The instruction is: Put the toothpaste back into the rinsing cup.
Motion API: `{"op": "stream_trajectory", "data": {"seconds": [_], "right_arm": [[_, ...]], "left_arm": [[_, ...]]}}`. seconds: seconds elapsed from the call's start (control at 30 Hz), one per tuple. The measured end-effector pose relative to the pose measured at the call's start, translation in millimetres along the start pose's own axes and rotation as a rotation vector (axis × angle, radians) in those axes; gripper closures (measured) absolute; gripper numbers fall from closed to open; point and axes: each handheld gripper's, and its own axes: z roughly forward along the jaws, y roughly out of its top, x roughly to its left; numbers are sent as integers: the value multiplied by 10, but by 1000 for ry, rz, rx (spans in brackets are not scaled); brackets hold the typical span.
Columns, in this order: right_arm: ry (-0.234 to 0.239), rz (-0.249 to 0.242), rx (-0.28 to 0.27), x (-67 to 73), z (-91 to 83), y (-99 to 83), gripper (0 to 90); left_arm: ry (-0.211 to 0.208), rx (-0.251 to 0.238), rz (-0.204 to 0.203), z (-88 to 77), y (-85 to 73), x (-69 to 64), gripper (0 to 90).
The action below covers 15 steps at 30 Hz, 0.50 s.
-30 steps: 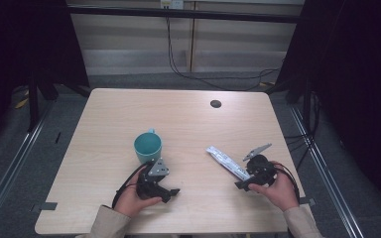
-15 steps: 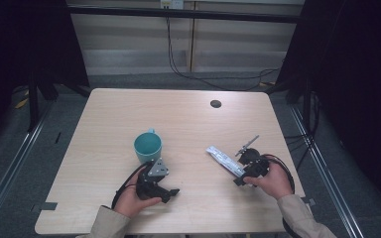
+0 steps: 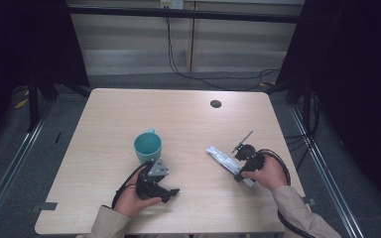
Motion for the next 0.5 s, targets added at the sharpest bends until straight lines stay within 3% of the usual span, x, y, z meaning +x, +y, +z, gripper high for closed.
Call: {"op": "stream_trajectory", "data": {"seconds": [0.23,0.33,0.5], "right_arm": [[-34,-2,42,49,4,61,616],[-32,16,63,67,-1,81,689],[-4,64,54,41,-11,64,720]], "left_arm": [[2,-2,-3,4,0,-2,150],[2,-2,-1,3,0,-1,150],[1,-2,-2,1,-2,-1,150]]}}
